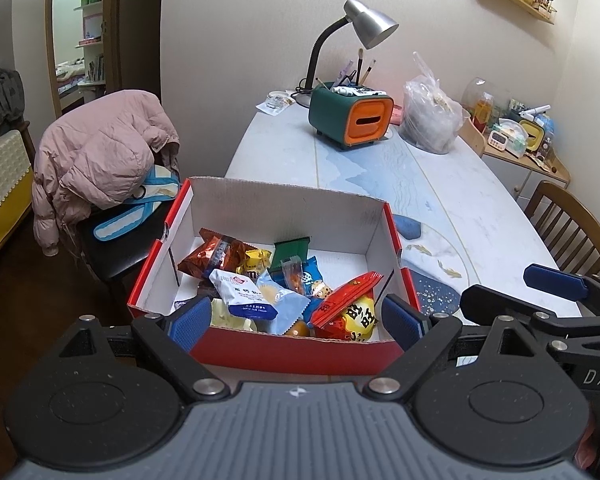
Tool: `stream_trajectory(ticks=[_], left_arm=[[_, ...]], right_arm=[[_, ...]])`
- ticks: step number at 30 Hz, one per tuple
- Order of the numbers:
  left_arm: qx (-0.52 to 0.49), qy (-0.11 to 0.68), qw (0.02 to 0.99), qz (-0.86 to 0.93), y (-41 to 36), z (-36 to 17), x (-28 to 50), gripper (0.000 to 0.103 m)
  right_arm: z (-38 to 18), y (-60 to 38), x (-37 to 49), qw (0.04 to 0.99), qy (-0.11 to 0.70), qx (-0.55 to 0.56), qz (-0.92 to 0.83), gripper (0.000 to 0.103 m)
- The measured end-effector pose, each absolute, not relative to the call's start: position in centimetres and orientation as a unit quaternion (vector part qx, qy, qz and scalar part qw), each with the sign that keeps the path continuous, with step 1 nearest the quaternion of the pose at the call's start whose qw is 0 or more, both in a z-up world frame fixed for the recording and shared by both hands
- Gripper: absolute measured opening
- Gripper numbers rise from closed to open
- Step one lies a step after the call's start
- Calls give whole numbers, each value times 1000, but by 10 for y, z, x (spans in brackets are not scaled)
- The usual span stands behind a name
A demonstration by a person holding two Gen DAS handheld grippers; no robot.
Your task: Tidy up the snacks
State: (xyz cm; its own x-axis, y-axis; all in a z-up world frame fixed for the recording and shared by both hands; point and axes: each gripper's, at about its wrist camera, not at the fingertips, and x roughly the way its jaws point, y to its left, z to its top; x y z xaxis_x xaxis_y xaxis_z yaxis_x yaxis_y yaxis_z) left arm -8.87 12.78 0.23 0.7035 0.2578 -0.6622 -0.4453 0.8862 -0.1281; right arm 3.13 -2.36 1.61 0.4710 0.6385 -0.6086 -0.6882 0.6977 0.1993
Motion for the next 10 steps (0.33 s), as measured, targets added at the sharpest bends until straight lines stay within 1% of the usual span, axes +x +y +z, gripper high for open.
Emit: stream_trajectory(ticks=[10], left_arm=[[-147, 336, 910, 191, 127, 1, -88, 93]], right_arm=[[13, -32, 35, 862, 346, -25, 370, 103]])
